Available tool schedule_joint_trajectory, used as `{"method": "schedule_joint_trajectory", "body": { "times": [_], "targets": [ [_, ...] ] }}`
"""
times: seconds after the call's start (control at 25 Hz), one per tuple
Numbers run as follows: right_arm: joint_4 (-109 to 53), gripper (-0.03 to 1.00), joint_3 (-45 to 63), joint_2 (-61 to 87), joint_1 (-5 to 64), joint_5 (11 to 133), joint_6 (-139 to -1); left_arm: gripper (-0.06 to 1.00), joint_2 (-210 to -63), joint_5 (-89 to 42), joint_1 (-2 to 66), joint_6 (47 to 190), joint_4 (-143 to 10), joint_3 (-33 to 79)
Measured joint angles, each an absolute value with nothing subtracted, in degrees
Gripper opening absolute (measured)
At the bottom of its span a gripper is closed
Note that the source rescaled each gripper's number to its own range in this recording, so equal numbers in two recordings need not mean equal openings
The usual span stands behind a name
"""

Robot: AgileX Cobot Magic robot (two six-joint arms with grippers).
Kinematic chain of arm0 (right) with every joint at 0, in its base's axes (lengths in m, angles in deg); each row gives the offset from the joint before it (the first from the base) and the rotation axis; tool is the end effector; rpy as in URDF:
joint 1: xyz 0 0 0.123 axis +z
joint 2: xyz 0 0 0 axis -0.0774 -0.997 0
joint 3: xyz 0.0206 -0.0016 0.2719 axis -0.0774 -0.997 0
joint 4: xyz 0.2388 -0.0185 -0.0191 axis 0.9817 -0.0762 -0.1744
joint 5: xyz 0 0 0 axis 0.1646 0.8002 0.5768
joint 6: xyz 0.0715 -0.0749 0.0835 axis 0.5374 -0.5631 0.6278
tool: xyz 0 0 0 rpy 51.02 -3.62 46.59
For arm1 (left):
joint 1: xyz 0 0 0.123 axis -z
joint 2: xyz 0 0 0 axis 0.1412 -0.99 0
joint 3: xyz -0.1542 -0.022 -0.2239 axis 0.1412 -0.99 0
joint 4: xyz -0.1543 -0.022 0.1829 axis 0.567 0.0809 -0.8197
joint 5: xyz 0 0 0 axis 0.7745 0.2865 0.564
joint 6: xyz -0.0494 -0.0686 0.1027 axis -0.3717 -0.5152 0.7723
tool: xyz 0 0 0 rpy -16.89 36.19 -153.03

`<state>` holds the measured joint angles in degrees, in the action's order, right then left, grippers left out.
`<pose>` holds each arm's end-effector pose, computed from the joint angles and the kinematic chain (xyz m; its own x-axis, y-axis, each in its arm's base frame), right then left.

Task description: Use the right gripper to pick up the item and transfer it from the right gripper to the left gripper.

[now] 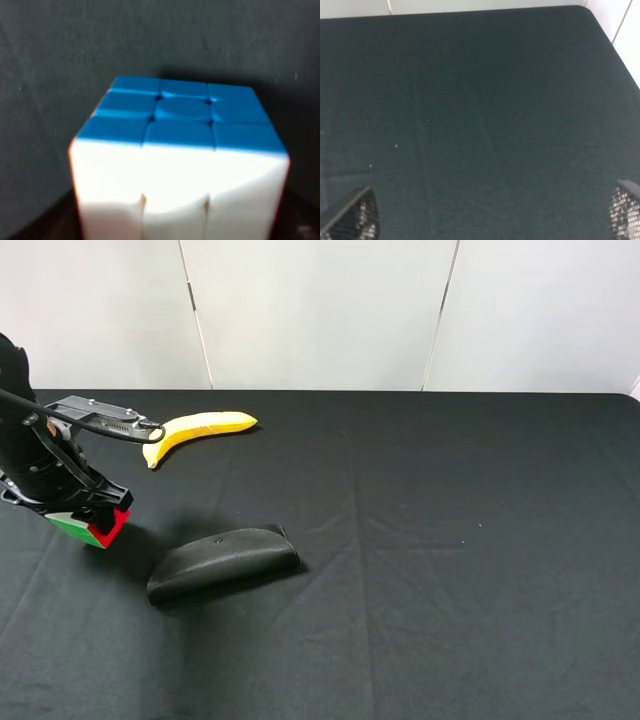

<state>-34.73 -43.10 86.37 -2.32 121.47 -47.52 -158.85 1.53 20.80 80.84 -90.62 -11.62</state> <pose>0.0373 -0.0021 0.2534 -0.4307 0.0493 -0.9011 0.1019 0.9948 0.0057 0.2799 -0.0507 0.1059 -0.9142 0.3110 -0.2598 0.2907 0.9500 0.1143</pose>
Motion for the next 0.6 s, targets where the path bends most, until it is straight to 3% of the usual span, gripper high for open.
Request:
{"method": "schedule_joint_trajectory", "body": {
  "times": [0.08,0.16,0.32,0.6],
  "targets": [
    [-34.73,1.0,-43.1,86.37,-2.32,121.47,-47.52,0.61,-158.85,-0.08,20.8,80.9,-90.62,-11.62],
    [-34.73,1.0,-43.1,86.37,-2.32,121.47,-47.52,0.85,-158.85,-0.32,20.8,80.9,-90.68,-11.62],
    [-34.73,1.0,-43.1,86.37,-2.32,121.47,-47.52,0.97,-158.85,-0.63,20.8,80.9,-90.68,-11.62],
    [-34.73,1.0,-43.1,86.37,-2.32,121.47,-47.52,1.0,-156.67,1.52,20.8,80.9,-90.68,-10.61]
  ]
}}
